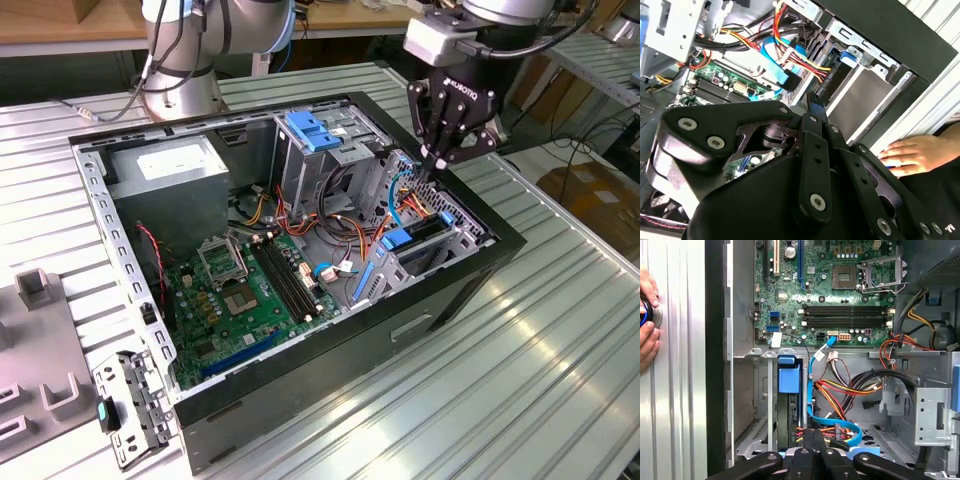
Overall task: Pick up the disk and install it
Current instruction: 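Insert the second disk wire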
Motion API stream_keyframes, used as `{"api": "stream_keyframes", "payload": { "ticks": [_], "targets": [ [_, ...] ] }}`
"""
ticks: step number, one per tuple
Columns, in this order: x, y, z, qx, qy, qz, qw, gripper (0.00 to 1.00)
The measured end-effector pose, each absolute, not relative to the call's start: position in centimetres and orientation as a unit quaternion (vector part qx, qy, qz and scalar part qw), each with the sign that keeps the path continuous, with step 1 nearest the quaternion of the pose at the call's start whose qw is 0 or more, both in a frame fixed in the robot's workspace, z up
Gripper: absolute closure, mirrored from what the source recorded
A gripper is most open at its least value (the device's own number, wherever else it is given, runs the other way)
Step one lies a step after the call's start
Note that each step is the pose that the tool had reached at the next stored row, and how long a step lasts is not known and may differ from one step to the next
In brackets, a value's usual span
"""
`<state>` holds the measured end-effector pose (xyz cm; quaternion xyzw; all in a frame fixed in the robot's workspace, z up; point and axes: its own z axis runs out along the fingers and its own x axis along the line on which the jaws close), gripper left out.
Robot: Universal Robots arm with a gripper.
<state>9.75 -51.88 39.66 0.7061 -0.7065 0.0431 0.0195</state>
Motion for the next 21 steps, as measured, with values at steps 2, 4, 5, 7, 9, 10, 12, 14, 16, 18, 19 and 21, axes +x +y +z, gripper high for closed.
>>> {"api": "stream_keyframes", "payload": {
  "ticks": [2,4,5,7,9,10,12,14,16,18,19,21],
  "targets": [
    [9.8,-51.6,39.9,0.706,-0.706,0.043,0.020,0.89],
    [10.0,-51.1,39.9,0.706,-0.706,0.042,0.021,0.89],
    [10.1,-50.4,39.9,0.706,-0.706,0.042,0.025,0.89],
    [10.3,-49.4,39.9,0.706,-0.706,0.044,0.032,0.89],
    [10.3,-49.2,39.9,0.706,-0.706,0.048,0.035,0.89],
    [10.3,-49.1,39.8,0.706,-0.705,0.050,0.038,0.89],
    [10.3,-49.0,39.5,0.706,-0.705,0.056,0.044,0.89],
    [10.3,-48.8,39.3,0.705,-0.705,0.059,0.046,0.89],
    [10.4,-48.7,39.1,0.705,-0.705,0.059,0.047,0.83],
    [10.4,-48.6,39.0,0.705,-0.705,0.059,0.047,0.83],
    [10.4,-48.6,39.0,0.705,-0.705,0.059,0.047,0.83],
    [10.4,-48.6,39.1,0.705,-0.705,0.059,0.047,0.83]
  ]
}}
